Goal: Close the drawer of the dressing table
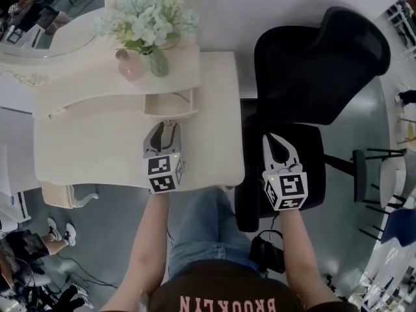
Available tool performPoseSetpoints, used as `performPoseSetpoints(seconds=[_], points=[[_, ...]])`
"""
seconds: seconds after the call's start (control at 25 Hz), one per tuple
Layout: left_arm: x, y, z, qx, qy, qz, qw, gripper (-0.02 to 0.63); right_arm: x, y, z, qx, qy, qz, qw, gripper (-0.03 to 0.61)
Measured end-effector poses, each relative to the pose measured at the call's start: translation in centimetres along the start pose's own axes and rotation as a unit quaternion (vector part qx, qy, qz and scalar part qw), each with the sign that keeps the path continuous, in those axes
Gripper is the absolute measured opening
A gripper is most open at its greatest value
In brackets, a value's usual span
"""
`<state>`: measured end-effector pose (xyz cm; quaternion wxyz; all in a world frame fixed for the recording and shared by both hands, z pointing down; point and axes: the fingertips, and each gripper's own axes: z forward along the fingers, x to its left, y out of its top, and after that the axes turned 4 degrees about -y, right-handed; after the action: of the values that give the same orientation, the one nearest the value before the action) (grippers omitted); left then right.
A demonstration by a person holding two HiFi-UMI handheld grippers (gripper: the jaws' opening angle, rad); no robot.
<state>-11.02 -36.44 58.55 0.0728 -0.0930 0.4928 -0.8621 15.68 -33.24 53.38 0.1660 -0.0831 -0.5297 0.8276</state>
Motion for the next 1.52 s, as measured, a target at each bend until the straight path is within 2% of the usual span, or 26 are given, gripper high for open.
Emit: performPoseSetpoints(seconds=[0.04, 0.08, 0.16, 0.48, 1.0, 1.52], points=[[0.2, 0.1, 0.1, 0.002, 0.006, 0.003, 1.0, 0.136, -0.1, 0.1, 0.1, 0.0, -0.001, 0.0, 1.0, -0.002], [0.3, 0.1, 0.2, 0.003, 0.01, 0.006, 0.9999, 0.098, -0.2, 0.1, 0.3, -0.001, -0.002, 0.0, 1.0, -0.002], [0.3, 0.2, 0.3, 0.005, 0.012, 0.013, 0.9998, 0.084, -0.3, 0.4, 0.4, -0.002, -0.003, -0.001, 1.0, -0.002], [0.2, 0.2, 0.2, 0.025, 0.01, 0.006, 0.9996, 0.084, -0.4, 1.6, 0.2, -0.01, -0.007, -0.003, 1.0, -0.002], [0.5, 1.3, 0.4, 0.03, 0.005, -0.001, 0.9995, 0.084, -0.6, 4.0, 0.4, -0.025, -0.01, -0.016, 1.0, -0.002], [0.5, 1.7, 2.6, 0.034, 0.0, -0.009, 0.9994, 0.084, -1.3, 4.3, 1.9, -0.022, -0.019, -0.01, 1.0, -0.002]])
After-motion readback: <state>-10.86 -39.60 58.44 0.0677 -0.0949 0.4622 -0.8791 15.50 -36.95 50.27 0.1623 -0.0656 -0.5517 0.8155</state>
